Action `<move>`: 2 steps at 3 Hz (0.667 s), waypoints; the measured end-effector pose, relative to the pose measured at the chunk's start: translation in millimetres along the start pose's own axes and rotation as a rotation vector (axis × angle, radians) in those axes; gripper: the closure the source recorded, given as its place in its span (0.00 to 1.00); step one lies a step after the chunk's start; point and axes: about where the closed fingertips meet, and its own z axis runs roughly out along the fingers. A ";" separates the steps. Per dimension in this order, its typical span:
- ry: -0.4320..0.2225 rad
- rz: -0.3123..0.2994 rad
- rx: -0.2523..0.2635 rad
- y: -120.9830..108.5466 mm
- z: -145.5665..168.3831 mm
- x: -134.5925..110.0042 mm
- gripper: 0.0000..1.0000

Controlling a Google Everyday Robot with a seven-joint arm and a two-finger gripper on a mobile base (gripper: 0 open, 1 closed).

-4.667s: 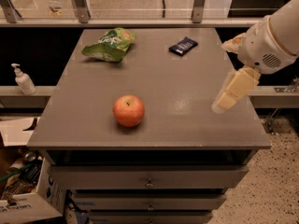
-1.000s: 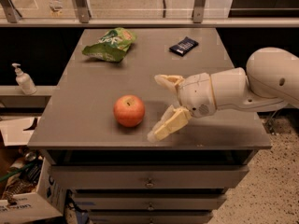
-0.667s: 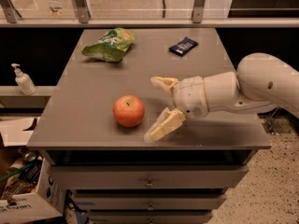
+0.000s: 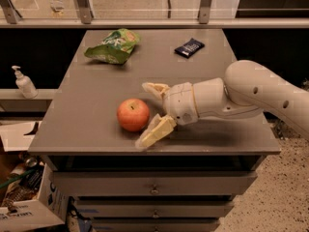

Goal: Move apple near rxbar blueberry

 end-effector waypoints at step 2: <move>-0.026 0.039 -0.010 2.3 17.4 5.3 0.41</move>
Offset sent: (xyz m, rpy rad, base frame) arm 0.0026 0.0116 -0.0177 0.0438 0.0574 -0.0230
